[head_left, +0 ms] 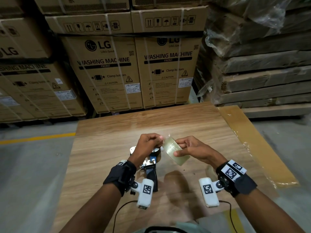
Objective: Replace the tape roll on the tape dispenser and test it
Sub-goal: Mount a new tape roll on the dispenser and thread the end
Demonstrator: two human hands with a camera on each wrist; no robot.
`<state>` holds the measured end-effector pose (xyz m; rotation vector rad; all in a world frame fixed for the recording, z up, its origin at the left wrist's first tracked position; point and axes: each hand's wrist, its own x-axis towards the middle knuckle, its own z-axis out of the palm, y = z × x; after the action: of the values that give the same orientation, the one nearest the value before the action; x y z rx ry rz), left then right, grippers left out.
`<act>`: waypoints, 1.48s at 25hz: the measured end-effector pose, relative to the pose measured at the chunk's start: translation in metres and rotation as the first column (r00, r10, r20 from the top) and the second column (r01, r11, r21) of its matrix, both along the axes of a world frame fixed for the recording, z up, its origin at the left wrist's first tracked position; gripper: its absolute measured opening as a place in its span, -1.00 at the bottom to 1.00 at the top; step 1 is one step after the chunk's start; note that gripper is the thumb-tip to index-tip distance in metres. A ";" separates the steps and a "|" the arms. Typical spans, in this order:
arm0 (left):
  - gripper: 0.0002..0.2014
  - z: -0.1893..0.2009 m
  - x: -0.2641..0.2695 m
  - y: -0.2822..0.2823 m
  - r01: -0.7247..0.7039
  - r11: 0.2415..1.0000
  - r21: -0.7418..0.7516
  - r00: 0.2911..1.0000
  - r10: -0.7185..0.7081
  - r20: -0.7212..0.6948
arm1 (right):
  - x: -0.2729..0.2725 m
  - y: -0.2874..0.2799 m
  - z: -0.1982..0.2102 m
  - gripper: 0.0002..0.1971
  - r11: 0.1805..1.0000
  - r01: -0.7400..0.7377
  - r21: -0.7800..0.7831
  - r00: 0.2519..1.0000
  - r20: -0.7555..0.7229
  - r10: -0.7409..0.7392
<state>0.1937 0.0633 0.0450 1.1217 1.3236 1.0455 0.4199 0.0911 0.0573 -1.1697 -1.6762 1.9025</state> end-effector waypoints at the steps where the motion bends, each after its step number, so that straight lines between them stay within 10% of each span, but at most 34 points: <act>1: -0.77 0.000 -0.002 0.000 0.008 1.000 -0.022 0.999 -0.007 0.040 | -0.001 0.000 -0.001 -0.57 1.000 0.007 0.000 1.000 0.002 -0.007; 8: -0.62 0.004 0.006 -0.010 0.117 0.976 0.181 0.952 -0.059 -0.301 | -0.005 0.001 0.000 -0.66 0.999 0.012 0.043 0.999 0.043 -0.014; 12: -0.93 0.000 0.011 -0.012 0.054 0.934 0.353 0.927 0.085 -0.366 | -0.002 0.000 0.002 -0.64 0.999 0.010 0.034 0.998 0.060 -0.012; 18: -0.93 -0.003 -0.003 -0.008 0.024 0.991 0.134 0.961 0.014 -0.276 | -0.001 -0.004 0.003 -0.60 0.997 -0.031 0.064 0.994 0.103 0.024; 23: -0.87 -0.007 -0.007 -0.011 -0.058 0.997 -0.050 0.992 0.063 0.110 | -0.004 0.000 0.003 -0.48 0.990 -0.060 0.128 0.988 0.146 0.041; 27: -0.88 -0.011 -0.014 -0.015 -0.101 0.994 -0.052 0.974 0.110 0.200 | -0.006 -0.001 0.008 -0.21 0.898 0.005 0.440 0.932 0.322 -0.163; 31: -0.88 -0.012 -0.021 -0.019 -0.078 0.995 -0.054 0.973 0.088 0.214 | -0.006 0.002 0.004 0.25 0.976 -0.056 0.211 0.916 0.399 -0.034; 37: -0.84 -0.022 -0.042 -0.026 -0.122 0.959 -0.257 0.929 0.202 0.312 | -0.023 0.005 0.001 0.25 0.960 -0.134 0.246 0.906 0.424 0.018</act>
<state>0.1517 0.0374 0.0227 0.6309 1.2394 1.1125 0.3970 0.0959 0.0583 -1.4885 -2.1527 1.4639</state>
